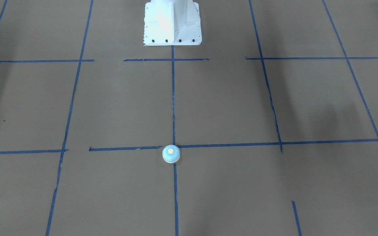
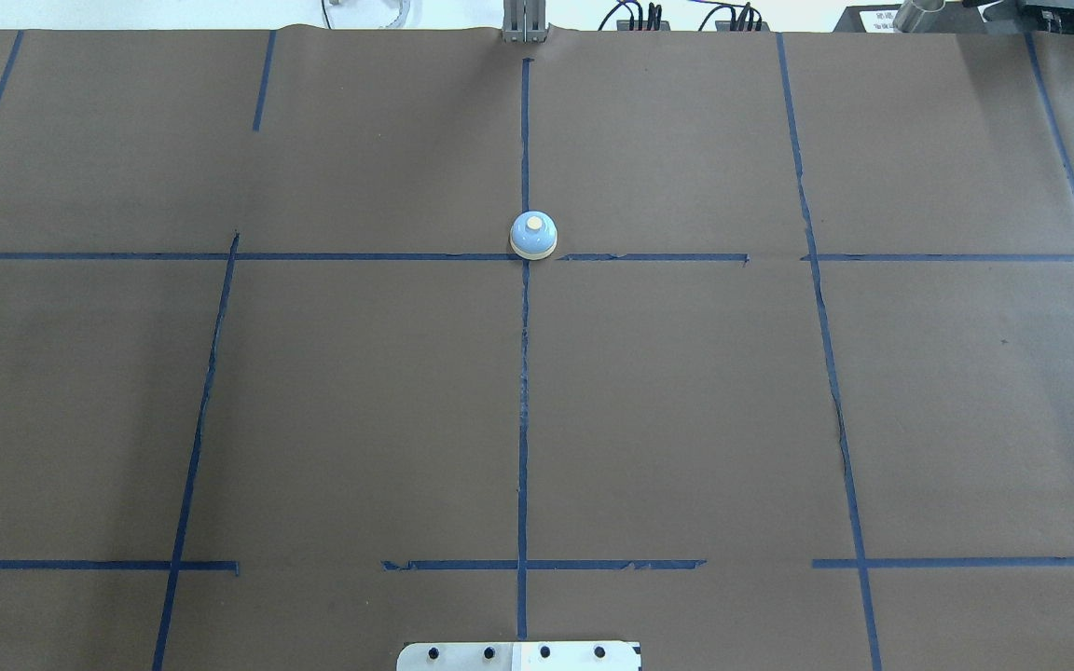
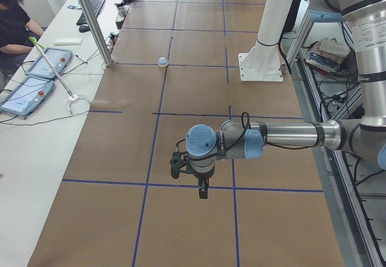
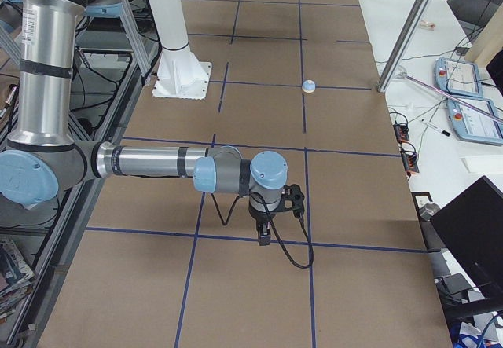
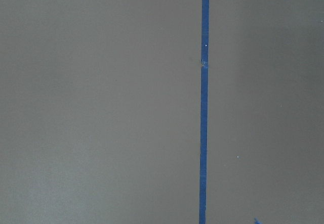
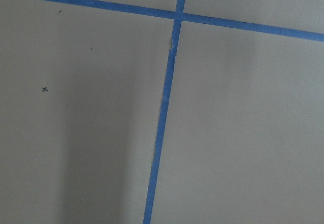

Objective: Place and press bell with both arms

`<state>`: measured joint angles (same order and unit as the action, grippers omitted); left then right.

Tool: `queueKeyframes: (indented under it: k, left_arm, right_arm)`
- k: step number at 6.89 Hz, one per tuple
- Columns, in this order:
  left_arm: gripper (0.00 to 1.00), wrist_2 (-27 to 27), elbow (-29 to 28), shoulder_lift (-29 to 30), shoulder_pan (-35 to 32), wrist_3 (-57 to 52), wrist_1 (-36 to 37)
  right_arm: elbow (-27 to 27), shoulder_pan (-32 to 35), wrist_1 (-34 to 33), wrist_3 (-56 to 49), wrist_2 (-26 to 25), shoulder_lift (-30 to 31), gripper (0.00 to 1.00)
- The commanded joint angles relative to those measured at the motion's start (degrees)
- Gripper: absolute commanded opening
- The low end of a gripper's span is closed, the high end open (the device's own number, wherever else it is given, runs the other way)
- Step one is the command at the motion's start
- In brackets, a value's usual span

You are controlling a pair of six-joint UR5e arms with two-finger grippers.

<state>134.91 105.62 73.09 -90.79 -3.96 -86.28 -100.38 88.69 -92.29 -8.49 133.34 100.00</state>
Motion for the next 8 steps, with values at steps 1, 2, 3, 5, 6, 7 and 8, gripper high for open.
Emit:
queueKeyframes:
  k: [1, 2, 3, 5, 6, 7, 8]
  left_arm:
    - [1.00, 0.00, 0.11, 0.03, 0.00, 0.00, -0.03]
    - [1.00, 0.00, 0.20, 0.03, 0.00, 0.00, -0.03]
    - [1.00, 0.00, 0.46, 0.03, 0.00, 0.00, -0.03]
    - [1.00, 0.00, 0.55, 0.03, 0.00, 0.00, -0.03]
    - [1.00, 0.00, 0.64, 0.03, 0.00, 0.00, -0.03]
    - [1.00, 0.00, 0.64, 0.03, 0.00, 0.00, -0.03]
    - [1.00, 0.00, 0.64, 0.03, 0.00, 0.00, -0.03]
  right_arm:
    - [-0.17, 0.08, 0.00, -0.13, 1.04, 0.89, 1.00]
    - [-0.17, 0.08, 0.00, -0.13, 1.22, 0.90, 1.00]
    - [-0.17, 0.08, 0.09, -0.13, 1.22, 1.07, 1.00]
    - [-0.43, 0.08, 0.09, -0.21, 1.22, 1.43, 1.00]
    - [-0.60, 0.08, 0.09, -0.30, 1.31, 1.86, 1.00]
    - [-0.61, 0.08, 0.09, -0.30, 1.31, 1.87, 1.00]
    - [-0.61, 0.08, 0.09, -0.30, 1.40, 1.87, 1.00]
